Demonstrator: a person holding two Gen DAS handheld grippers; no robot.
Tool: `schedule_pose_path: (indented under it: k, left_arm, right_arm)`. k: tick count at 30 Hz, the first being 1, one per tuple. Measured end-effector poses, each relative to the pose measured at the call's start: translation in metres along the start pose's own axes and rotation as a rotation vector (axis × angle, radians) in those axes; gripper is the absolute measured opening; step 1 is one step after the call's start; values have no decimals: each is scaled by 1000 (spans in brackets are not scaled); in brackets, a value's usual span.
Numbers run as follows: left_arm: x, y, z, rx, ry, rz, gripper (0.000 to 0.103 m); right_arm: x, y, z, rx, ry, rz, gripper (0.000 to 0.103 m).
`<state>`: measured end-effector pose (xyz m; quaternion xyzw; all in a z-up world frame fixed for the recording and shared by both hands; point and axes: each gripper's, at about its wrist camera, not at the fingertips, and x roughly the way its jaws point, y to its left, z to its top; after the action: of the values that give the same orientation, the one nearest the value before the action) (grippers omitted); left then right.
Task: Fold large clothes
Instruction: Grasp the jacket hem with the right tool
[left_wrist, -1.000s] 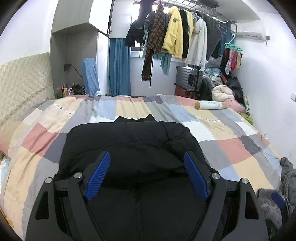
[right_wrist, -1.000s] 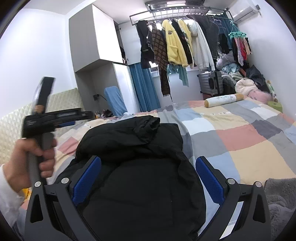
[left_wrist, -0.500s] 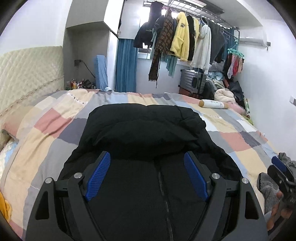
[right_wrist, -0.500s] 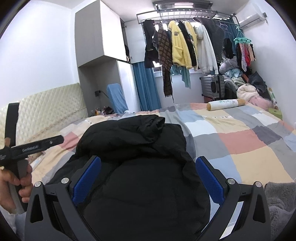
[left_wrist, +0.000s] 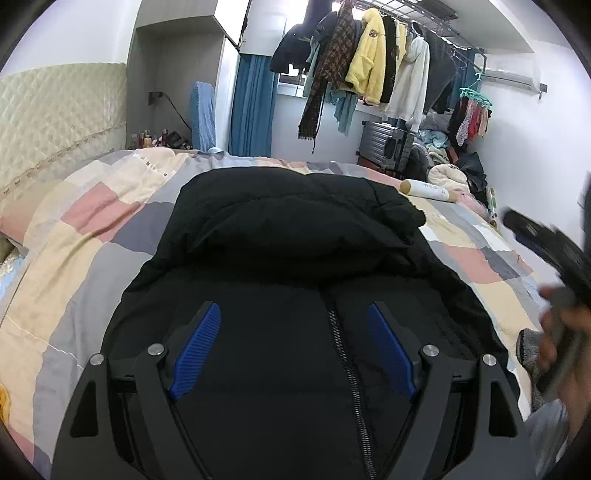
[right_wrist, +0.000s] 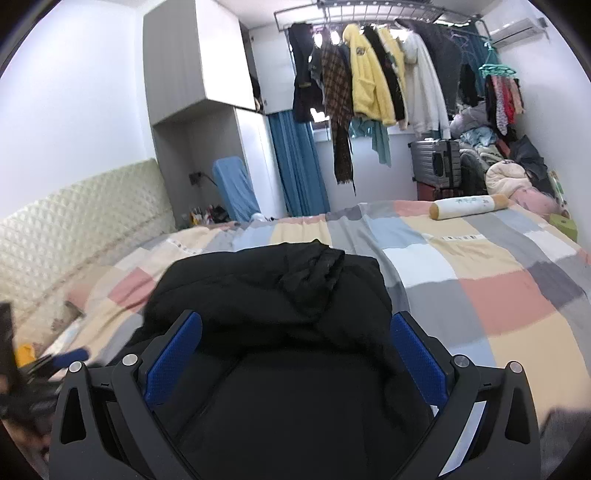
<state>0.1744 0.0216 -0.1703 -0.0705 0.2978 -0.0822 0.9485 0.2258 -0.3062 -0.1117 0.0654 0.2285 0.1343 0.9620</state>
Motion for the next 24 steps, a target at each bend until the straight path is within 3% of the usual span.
schedule_pose_path:
  k: [7,15,19,22,24]
  left_arm:
    - [15,15,-5,-27,28,13,82]
    - [36,31,-13,-65,67,26,82]
    - [46,35,-16,-71,84,41,82]
    - [49,33,-17,-59,92,44,82]
    - [50,32,-18,-57,96,41,82]
  right_arm:
    - [97,-43,6,130,111,25,99]
    - [155,-65,7,142,139,24,94]
    - [173,-71,3,187,165,76,78]
    - [177,-63,0,160,188,104,36]
    - [167,-47,5,74,155,79,25]
